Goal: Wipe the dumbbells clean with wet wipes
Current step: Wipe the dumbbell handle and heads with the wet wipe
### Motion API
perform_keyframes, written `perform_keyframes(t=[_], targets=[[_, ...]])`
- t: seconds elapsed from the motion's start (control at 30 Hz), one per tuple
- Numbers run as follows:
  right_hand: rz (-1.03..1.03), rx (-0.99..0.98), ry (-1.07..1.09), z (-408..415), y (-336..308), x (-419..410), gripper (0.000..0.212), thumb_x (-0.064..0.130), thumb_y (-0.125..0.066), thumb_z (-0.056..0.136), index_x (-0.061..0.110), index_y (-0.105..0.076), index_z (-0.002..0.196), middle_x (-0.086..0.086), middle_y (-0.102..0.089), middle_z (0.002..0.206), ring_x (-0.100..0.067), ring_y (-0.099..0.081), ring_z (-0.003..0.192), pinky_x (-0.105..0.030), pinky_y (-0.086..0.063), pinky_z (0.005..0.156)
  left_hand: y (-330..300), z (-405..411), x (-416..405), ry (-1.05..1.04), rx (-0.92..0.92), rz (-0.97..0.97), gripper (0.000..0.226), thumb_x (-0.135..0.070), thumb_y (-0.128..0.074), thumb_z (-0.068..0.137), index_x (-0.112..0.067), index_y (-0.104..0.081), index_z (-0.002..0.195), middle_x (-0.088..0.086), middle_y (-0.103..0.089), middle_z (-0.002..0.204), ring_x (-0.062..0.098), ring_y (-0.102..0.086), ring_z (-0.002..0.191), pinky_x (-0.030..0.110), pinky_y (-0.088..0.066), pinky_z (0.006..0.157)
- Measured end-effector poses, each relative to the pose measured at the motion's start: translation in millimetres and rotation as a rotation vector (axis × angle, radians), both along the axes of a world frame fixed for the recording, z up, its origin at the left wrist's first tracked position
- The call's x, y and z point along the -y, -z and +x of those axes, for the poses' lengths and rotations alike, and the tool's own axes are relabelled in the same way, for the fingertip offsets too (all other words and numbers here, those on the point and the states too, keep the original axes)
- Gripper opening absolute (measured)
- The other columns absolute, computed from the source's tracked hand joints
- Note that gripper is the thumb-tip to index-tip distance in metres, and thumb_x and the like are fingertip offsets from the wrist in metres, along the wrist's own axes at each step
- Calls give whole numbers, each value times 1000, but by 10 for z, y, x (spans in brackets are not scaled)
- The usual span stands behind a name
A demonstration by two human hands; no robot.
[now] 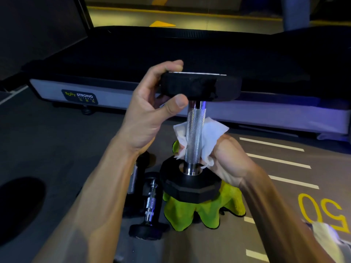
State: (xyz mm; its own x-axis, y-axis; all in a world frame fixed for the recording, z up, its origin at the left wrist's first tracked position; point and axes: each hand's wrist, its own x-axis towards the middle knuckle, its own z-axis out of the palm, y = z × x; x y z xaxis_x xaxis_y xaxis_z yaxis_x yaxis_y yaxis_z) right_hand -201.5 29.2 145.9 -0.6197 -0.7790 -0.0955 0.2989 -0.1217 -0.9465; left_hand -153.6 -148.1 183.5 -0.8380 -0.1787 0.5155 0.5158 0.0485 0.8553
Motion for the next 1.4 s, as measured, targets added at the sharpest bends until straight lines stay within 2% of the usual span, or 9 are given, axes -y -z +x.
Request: perform_keyframes(t=[0.2, 0.37, 0.47, 0.63, 0.87, 0.97, 1.1, 1.3, 1.4], targets=[[120, -115, 286, 171, -17, 47, 42, 10, -42, 110, 11, -72, 81, -7, -71, 67, -10, -62, 55, -21, -47, 55, 34, -38, 12, 0, 7, 17, 55, -43, -82, 84, -25, -56, 130, 5, -51, 151, 17, -52, 136, 51, -41, 117], [182, -399, 398, 119, -106, 158, 38, 50, -46, 105, 20, -65, 117, -7, -75, 109, -15, -73, 102, -33, -57, 90, -17, -43, -28, 5, 19, -3, 55, -41, -79, 85, -22, -54, 131, 6, -51, 149, 13, -56, 129, 38, -50, 107], [359, -628, 398, 168, -165, 112, 28, 44, -43, 110, 21, -57, 116, 7, -70, 100, -3, -66, 93, -19, -49, 79, -25, -44, -57, -36, 28, 0, 52, -30, -80, 88, -17, -53, 131, 3, -55, 138, 4, -60, 117, 25, -51, 98], [716, -775, 207, 274, -151, -47, 31, 52, -44, 106, 22, -47, 111, 2, -68, 97, -19, -63, 87, -40, -50, 77, 1, -34, -68, -132, 33, 15, 46, -28, -76, 88, -20, -57, 129, -14, -63, 123, 1, -62, 110, 24, -50, 96], [625, -885, 538, 171, -462, 239, 23, 45, -38, 110, 25, -46, 102, 6, -56, 77, -26, -55, 72, -37, -37, 66, -14, -27, -118, -127, 30, 11, 47, -26, -77, 88, -20, -57, 130, -19, -64, 116, 5, -64, 109, 33, -54, 97], [590, -794, 517, 270, -270, 272, 28, 46, -36, 110, 20, -45, 107, 0, -61, 80, -29, -61, 77, -36, -32, 64, -11, -7, -109, -126, 32, 18, 48, -27, -77, 88, -19, -57, 131, -17, -64, 117, 6, -64, 109, 32, -54, 96], [551, -613, 346, 190, -255, 55, 40, 52, -37, 109, 22, -64, 105, 8, -72, 93, -1, -67, 87, -25, -48, 78, -6, 25, -92, -94, 24, 40, 45, -22, -75, 87, -20, -57, 129, -18, -63, 123, -3, -62, 109, 20, -51, 94], [45, -36, 453, -19, -217, 244, 36, 21, -46, 109, -5, -69, 120, -24, -75, 117, -37, -71, 115, -54, -52, 109, -39, 4, -74, -94, 24, 33, 49, -41, -80, 86, -28, -59, 128, -3, -55, 144, 3, -60, 122, 26, -55, 94], [-14, 93, 457, -9, -120, 281, 39, 27, -51, 106, -2, -71, 121, -23, -74, 120, -39, -69, 119, -52, -49, 112, -20, -1, -47, -81, 35, 52, 53, -47, -82, 82, -29, -60, 127, -3, -55, 147, 13, -57, 130, 43, -50, 111]])
